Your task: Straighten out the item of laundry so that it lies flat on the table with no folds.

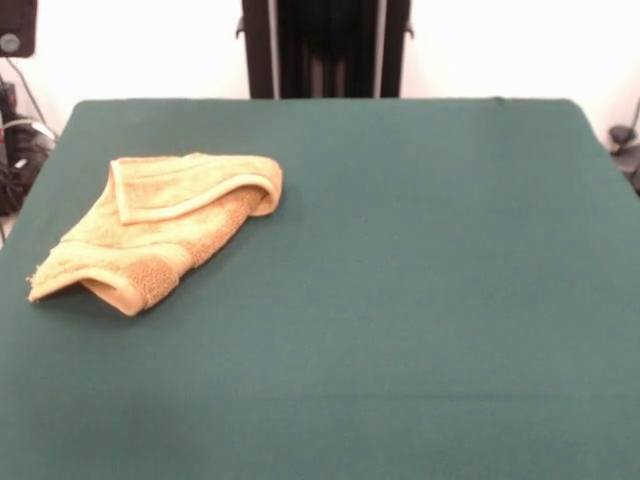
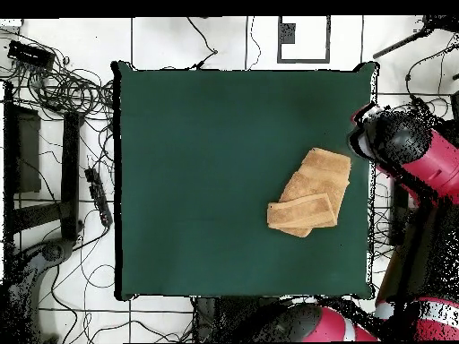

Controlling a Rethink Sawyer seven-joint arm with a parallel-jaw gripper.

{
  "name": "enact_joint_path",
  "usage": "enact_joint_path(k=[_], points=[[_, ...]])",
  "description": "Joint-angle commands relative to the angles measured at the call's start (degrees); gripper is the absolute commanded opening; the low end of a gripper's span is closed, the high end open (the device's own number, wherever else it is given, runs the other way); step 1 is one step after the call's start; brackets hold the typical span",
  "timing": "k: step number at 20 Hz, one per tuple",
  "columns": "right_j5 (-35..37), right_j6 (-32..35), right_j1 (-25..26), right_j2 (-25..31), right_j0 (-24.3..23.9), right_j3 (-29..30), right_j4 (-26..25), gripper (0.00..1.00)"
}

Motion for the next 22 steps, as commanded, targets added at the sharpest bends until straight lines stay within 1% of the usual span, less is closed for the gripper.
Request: enact_joint_path(k=[1,3,6,9,13,19,22], points=[[-5.8,-13.1,-2.5,13.9,0.1,14.9,-8.5,1.0],[-7.5,-12.3,-3.0,14.7,0.2,15.3,-11.1,1.0],[-6.8,-11.8,-2.6,17.3,-1.0,14.4,-13.6,1.0],[-4.5,-12.9,-2.4,19.8,-2.3,12.9,-16.2,1.0],[-1.6,-14.2,-2.8,23.0,-3.6,12.3,-18.6,1.0],[-2.9,-10.6,-3.3,24.6,-3.6,13.7,-22.2,1.0],[-2.4,-9.5,-2.8,25.0,-3.5,13.2,-23.4,1.0]])
